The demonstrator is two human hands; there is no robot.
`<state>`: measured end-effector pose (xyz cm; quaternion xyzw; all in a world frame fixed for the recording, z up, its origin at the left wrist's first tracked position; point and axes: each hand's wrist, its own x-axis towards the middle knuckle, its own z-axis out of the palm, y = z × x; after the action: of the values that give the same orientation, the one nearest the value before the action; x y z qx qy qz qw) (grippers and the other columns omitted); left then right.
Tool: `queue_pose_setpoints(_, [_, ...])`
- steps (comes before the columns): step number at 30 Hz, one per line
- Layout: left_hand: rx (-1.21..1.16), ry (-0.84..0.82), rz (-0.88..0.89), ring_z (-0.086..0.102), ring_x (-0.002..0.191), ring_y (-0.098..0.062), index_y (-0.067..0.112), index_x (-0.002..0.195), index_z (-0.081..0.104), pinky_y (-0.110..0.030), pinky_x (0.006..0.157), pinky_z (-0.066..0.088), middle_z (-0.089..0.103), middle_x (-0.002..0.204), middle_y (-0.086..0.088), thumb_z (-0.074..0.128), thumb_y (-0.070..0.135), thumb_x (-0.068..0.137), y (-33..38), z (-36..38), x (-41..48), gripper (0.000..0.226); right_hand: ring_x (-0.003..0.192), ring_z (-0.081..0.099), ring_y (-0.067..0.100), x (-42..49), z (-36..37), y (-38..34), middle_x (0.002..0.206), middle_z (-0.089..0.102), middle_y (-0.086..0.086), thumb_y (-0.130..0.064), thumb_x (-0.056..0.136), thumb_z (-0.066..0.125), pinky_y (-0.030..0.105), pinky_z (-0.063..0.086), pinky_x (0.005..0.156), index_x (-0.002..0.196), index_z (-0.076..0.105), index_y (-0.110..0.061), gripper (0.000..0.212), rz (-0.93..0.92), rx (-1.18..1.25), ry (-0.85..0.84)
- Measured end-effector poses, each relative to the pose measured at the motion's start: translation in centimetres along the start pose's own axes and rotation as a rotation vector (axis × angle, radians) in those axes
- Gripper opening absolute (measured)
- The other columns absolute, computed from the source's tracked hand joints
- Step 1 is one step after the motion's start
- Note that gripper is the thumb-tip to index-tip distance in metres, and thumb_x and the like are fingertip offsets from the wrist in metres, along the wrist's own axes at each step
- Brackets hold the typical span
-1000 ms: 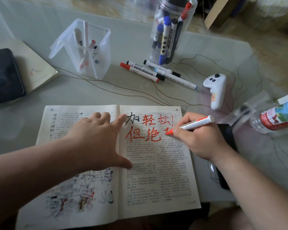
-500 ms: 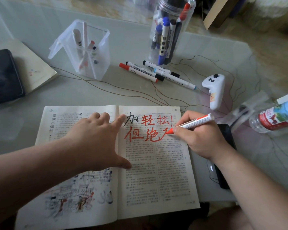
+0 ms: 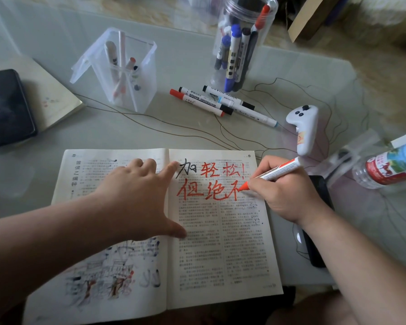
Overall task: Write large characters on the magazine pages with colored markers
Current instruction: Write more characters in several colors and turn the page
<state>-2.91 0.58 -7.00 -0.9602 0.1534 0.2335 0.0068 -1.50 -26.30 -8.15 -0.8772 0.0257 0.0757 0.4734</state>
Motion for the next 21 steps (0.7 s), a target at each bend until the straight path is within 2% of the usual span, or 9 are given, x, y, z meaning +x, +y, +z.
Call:
queue_pose_setpoints(2, [-0.035, 0.022, 0.007, 0.036, 0.139, -0.023, 0.029, 0.153, -0.025, -0.036, 0.114, 0.035, 0.038, 0.15, -0.001, 0.05, 0.101, 0.051, 0.2, -0.2, -0.2, 0.145, 0.062, 0.061, 0.016, -0.2, -0.1, -0.6, 0.062, 0.066, 0.007, -0.016, 0.071, 0.078, 0.031, 0.046, 0.06, 0.066, 0.064, -0.008, 0.016, -0.036, 0.056, 0.019])
queue_pose_setpoints(5, [-0.217, 0.085, 0.076, 0.038, 0.139, -0.018, 0.038, 0.143, -0.041, -0.031, 0.114, 0.032, 0.038, 0.154, 0.004, 0.057, 0.093, 0.057, 1.0, -1.3, -0.9, 0.142, 0.058, 0.055, 0.01, -0.7, 0.1, -1.9, 0.059, 0.063, -0.002, -0.017, 0.074, 0.074, 0.022, 0.042, 0.058, 0.074, 0.068, -0.007, 0.012, -0.097, 0.227, -0.059])
queue_pose_setpoints(6, [-0.301, 0.099, 0.114, 0.046, 0.126, -0.013, 0.042, 0.142, -0.041, -0.026, 0.108, 0.036, 0.047, 0.144, 0.007, 0.058, 0.091, 0.058, 1.3, -1.6, -1.1, 0.139, 0.058, 0.054, 0.012, -1.0, 0.2, -2.3, 0.06, 0.063, -0.003, -0.014, 0.075, 0.074, 0.023, 0.042, 0.058, 0.078, 0.069, -0.007, 0.01, -0.102, 0.312, -0.123])
queue_pose_setpoints(7, [-0.385, 0.109, 0.154, 0.052, 0.105, -0.005, 0.045, 0.142, -0.039, -0.018, 0.095, 0.039, 0.054, 0.124, 0.013, 0.059, 0.09, 0.058, 1.6, -1.9, -1.4, 0.137, 0.059, 0.053, 0.016, -1.3, 0.4, -2.7, 0.062, 0.062, -0.001, -0.012, 0.075, 0.075, 0.026, 0.042, 0.058, 0.082, 0.07, -0.007, 0.01, -0.102, 0.4, -0.187])
queue_pose_setpoints(8, [-0.463, 0.116, 0.187, 0.052, 0.088, -0.004, 0.048, 0.143, -0.036, -0.015, 0.083, 0.039, 0.054, 0.105, 0.016, 0.058, 0.089, 0.057, 1.8, -2.2, -1.6, 0.134, 0.06, 0.051, 0.02, -1.5, 0.6, -3.0, 0.062, 0.061, 0.003, -0.011, 0.074, 0.076, 0.029, 0.041, 0.058, 0.084, 0.071, -0.008, 0.012, -0.103, 0.483, -0.247])
queue_pose_setpoints(9, [-0.526, 0.12, 0.21, 0.053, 0.078, -0.003, 0.051, 0.143, -0.033, -0.014, 0.074, 0.039, 0.052, 0.094, 0.017, 0.056, 0.089, 0.055, 2.0, -2.3, -1.9, 0.131, 0.06, 0.049, 0.023, -1.7, 0.7, -3.3, 0.062, 0.059, 0.008, -0.013, 0.072, 0.074, 0.031, 0.04, 0.058, 0.086, 0.073, -0.008, 0.014, -0.104, 0.563, -0.298])
queue_pose_setpoints(12, [-0.588, 0.12, 0.264, 0.056, 0.077, -0.002, 0.054, 0.144, -0.03, -0.016, 0.062, 0.04, 0.053, 0.086, 0.014, 0.055, 0.089, 0.056, 1.8, -2.1, -2.4, 0.127, 0.058, 0.049, 0.023, -2.1, 1.1, -4.4, 0.061, 0.056, 0.012, -0.018, 0.075, 0.067, 0.032, 0.04, 0.057, 0.086, 0.075, -0.004, 0.02, -0.086, 0.756, -0.363])
queue_pose_setpoints(18, [-0.559, 0.117, 0.324, 0.056, 0.077, -0.006, 0.053, 0.145, -0.028, -0.023, 0.066, 0.05, 0.053, 0.085, 0.012, 0.05, 0.086, 0.059, 1.9, -2.5, -3.0, 0.121, 0.062, 0.054, 0.024, -2.7, 1.3, -5.3, 0.071, 0.062, 0.018, -0.023, 0.075, 0.069, 0.028, 0.044, 0.058, 0.085, 0.075, -0.011, 0.017, -0.129, 0.635, -0.327])
queue_pose_setpoints(21, [-0.55, 0.126, 0.349, 0.056, 0.078, -0.004, 0.053, 0.146, -0.026, -0.022, 0.07, 0.05, 0.053, 0.086, 0.013, 0.049, 0.085, 0.065, 2.0, -2.3, -3.3, 0.115, 0.064, 0.057, 0.022, -3.2, 1.2, -5.6, 0.068, 0.063, 0.011, -0.019, 0.078, 0.072, 0.03, 0.046, 0.061, 0.086, 0.071, -0.01, 0.011, -0.158, 0.512, -0.341])
